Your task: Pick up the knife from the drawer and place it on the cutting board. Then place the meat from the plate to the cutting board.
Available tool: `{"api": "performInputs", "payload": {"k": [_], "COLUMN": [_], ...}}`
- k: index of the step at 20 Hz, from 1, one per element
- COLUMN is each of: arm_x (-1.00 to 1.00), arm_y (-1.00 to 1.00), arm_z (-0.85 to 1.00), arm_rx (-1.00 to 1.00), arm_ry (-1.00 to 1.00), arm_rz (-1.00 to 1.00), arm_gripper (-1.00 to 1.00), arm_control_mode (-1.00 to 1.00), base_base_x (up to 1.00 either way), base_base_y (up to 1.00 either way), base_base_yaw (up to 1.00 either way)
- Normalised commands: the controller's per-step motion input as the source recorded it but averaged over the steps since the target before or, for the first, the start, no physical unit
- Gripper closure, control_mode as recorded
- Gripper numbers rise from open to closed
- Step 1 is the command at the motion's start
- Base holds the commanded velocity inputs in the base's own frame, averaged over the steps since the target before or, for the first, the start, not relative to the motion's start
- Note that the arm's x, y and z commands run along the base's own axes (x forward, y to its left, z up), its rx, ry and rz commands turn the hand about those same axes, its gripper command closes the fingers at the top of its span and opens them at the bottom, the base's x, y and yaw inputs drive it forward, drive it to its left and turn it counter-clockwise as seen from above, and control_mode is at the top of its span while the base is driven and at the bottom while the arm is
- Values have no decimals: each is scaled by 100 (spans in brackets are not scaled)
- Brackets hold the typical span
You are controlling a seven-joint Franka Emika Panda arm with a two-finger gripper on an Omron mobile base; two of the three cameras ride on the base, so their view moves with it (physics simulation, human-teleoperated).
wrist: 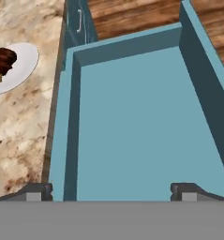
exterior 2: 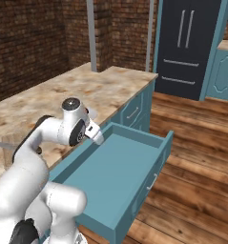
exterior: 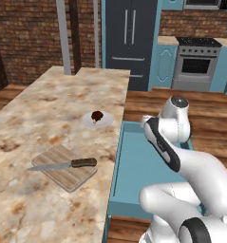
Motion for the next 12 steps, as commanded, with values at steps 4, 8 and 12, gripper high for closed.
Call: {"api": "performInputs", "payload": {"k": [4, 8, 12], "arm_x": [-12, -12, -26], "arm_y": [-98, -98, -89], "arm_z": [0, 0, -1], "arm_rx": [0, 5, 3], "arm_ry": [0, 3, 3], "arm_rz": [15, 11, 10], "arm_gripper": [-100, -100, -100], "arm_control_mode": [-100, -100, -100], "base_base_x": [0, 0, 0], "base_base_y": [0, 0, 0], "base_base_yaw": [0, 0, 0]}}
